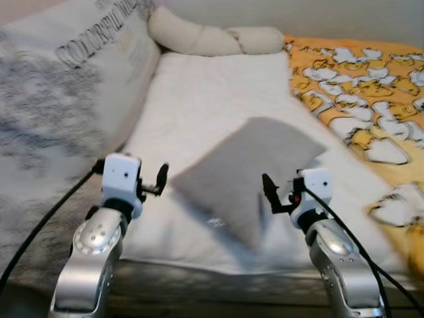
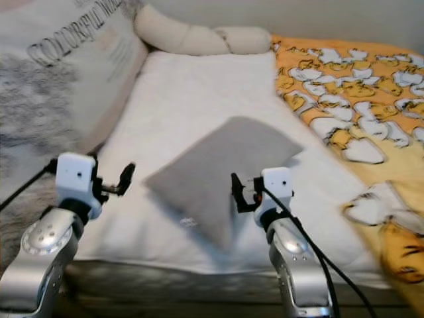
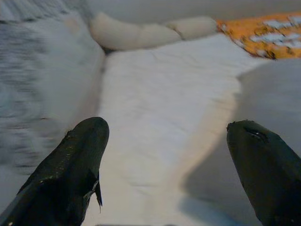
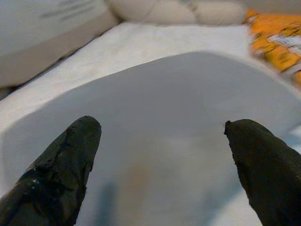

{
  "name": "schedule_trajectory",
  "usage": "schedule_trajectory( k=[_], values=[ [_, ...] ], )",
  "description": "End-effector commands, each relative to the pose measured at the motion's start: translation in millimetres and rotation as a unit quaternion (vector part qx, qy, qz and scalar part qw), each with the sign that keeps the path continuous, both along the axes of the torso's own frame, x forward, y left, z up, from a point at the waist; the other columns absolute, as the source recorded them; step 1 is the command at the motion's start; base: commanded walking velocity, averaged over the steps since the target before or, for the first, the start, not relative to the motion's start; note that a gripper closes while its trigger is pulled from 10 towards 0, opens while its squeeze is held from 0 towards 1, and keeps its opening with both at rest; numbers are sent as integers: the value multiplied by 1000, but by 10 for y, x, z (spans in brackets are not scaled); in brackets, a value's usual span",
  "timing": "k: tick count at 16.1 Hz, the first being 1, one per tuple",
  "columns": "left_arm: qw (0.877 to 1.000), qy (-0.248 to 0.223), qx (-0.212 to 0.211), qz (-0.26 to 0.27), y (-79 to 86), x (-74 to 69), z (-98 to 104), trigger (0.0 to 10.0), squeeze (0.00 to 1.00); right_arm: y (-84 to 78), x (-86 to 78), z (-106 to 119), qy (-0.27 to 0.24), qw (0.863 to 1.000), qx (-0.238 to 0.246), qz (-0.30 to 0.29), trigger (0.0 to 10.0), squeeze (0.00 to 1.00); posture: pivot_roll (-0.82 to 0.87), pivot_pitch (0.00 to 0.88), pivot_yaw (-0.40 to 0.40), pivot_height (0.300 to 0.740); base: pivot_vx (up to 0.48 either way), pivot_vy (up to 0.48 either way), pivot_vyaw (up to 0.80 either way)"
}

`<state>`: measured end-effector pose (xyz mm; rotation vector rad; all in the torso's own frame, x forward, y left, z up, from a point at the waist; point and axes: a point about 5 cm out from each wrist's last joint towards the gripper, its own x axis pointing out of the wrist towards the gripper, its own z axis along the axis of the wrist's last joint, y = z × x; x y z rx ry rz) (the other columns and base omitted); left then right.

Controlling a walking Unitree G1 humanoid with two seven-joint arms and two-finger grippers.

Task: Clean up the room

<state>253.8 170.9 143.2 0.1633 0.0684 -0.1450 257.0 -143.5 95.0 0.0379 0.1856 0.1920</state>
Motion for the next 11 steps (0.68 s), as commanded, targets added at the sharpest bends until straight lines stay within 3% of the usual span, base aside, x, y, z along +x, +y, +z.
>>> schedule_trajectory(
  k=[1,3,5,6,11],
  values=[
    [1000,-2,13,9,53,-5,15,10000,0,41,25,48,-7,1000,3,7,10000,0,-9,0,-5,740,0,-480,0],
    [1000,8,20,2,36,-19,-18,10000,0,37,26,48,-5,1000,7,5,10000,0,-10,0,-5,740,0,-480,0],
    [1000,9,18,1,39,-30,-30,10000,0,36,22,45,-3,1000,10,4,10000,0,-10,0,-5,740,0,0,0],
    [1000,11,-5,4,44,-34,-25,10000,0,35,20,44,-1,1000,12,2,10000,0,-9,0,-5,740,0,0,0],
    [1000,-5,15,-6,39,-15,8,10000,0,39,21,48,3,1000,18,4,10000,0,-15,0,-2,740,0,0,0]
  ],
)
